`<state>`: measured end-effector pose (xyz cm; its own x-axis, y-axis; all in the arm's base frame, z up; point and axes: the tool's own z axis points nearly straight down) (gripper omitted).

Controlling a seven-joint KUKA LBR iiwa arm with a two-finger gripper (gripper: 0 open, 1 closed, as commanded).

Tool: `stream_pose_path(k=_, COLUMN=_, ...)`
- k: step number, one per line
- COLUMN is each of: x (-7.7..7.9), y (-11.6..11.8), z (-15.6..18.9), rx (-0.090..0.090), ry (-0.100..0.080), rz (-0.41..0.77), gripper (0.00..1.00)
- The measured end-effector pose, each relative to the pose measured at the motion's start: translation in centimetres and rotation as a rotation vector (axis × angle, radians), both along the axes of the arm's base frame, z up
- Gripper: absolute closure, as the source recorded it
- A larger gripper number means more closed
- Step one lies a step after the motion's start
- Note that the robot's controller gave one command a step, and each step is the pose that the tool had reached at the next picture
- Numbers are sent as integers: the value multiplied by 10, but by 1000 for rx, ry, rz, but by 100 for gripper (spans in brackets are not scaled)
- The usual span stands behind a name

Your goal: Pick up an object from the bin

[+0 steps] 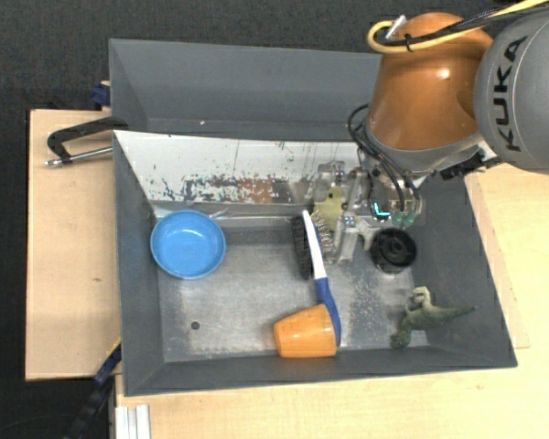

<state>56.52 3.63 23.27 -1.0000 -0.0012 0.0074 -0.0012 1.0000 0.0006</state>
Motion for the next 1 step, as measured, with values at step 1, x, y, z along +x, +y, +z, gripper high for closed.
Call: stream_pose_path(k=1, x=-3, y=-74, z=-62, rx=-1, ry=-3, rz=229, gripper=0)
